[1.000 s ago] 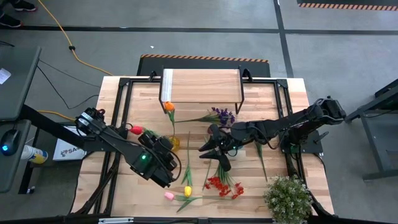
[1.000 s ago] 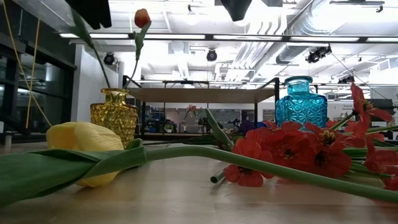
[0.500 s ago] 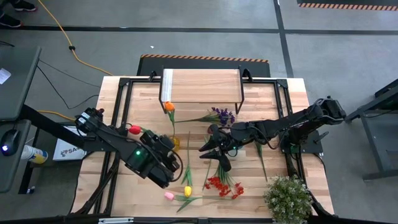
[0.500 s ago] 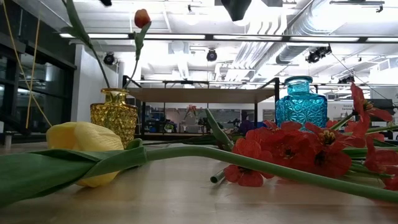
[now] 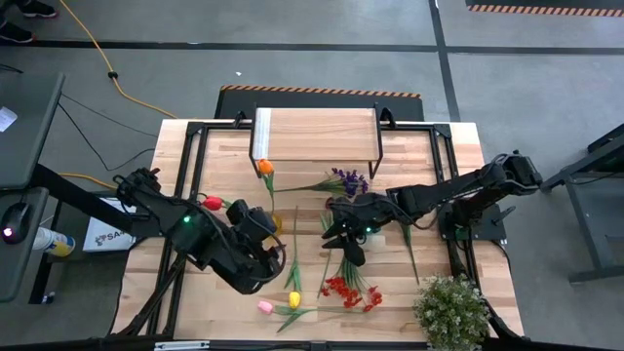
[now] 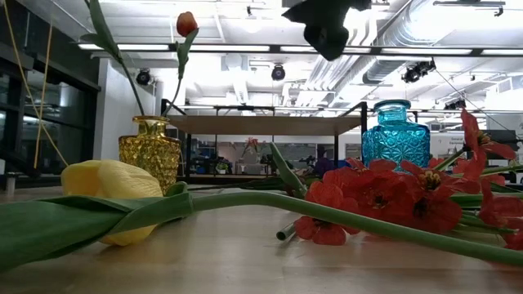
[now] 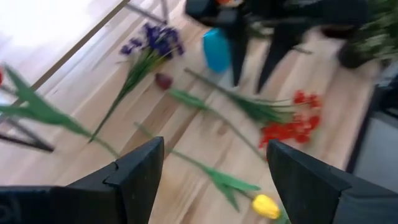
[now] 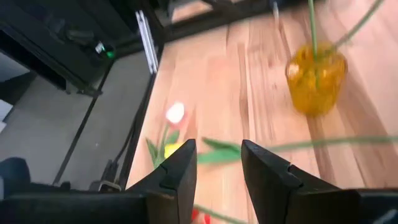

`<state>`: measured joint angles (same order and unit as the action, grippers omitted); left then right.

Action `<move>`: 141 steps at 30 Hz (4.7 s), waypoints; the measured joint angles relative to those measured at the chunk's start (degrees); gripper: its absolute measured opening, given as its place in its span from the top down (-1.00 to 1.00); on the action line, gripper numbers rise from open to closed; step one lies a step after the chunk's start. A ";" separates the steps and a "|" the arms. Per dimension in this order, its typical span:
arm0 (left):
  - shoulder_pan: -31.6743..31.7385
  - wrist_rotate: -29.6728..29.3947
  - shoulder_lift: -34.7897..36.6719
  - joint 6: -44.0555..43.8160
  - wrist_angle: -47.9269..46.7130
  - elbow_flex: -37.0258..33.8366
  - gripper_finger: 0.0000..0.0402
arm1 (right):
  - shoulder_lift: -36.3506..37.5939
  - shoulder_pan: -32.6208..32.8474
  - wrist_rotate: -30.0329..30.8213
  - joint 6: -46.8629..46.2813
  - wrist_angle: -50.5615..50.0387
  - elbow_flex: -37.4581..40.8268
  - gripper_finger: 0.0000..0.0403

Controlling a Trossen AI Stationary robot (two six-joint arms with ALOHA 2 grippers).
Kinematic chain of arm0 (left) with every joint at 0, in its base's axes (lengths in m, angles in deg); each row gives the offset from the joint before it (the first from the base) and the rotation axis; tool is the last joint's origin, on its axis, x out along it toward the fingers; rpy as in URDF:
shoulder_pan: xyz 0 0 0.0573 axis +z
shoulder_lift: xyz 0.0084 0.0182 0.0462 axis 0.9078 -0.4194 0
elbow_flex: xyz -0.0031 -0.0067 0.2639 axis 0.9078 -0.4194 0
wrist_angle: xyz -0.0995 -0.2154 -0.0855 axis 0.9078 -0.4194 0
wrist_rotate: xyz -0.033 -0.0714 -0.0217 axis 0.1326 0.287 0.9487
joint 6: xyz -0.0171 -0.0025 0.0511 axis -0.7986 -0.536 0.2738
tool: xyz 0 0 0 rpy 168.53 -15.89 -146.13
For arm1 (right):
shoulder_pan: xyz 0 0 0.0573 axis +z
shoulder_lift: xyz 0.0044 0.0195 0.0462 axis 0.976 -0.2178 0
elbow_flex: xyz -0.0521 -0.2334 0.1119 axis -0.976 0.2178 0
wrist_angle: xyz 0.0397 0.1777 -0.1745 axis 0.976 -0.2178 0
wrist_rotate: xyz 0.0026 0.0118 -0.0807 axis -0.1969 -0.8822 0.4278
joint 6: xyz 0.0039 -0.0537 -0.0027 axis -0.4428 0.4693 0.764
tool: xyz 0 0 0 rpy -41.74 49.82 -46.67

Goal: Pick and place flowers into a vace then onto a shelf
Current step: Put the pink tulip into the yellow vase

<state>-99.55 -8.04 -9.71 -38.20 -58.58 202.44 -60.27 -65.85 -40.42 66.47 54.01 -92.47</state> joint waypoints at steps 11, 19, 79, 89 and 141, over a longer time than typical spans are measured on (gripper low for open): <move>-1.48 3.26 -0.02 4.96 9.35 1.71 -0.58 | 0.00 0.07 -3.10 0.18 0.27 0.00 0.42; -5.63 3.58 -0.04 5.55 15.20 1.71 -0.58 | 0.00 0.11 -10.36 4.19 4.68 -0.02 0.44; -27.61 -4.44 -10.01 -17.62 20.44 1.49 -0.58 | -7.48 28.07 9.93 3.32 4.40 -15.45 0.43; -27.59 -1.72 -9.99 -16.80 19.90 1.49 -0.58 | -20.49 25.81 5.25 2.70 -15.17 -30.95 0.43; -27.52 -6.99 -9.92 -16.28 10.43 1.49 -0.58 | -31.34 16.57 -8.72 -3.69 -9.93 -23.63 0.44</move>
<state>-127.07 -15.03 -19.63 -54.48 -48.16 203.94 -91.61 -49.28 -49.14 62.79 44.08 -116.10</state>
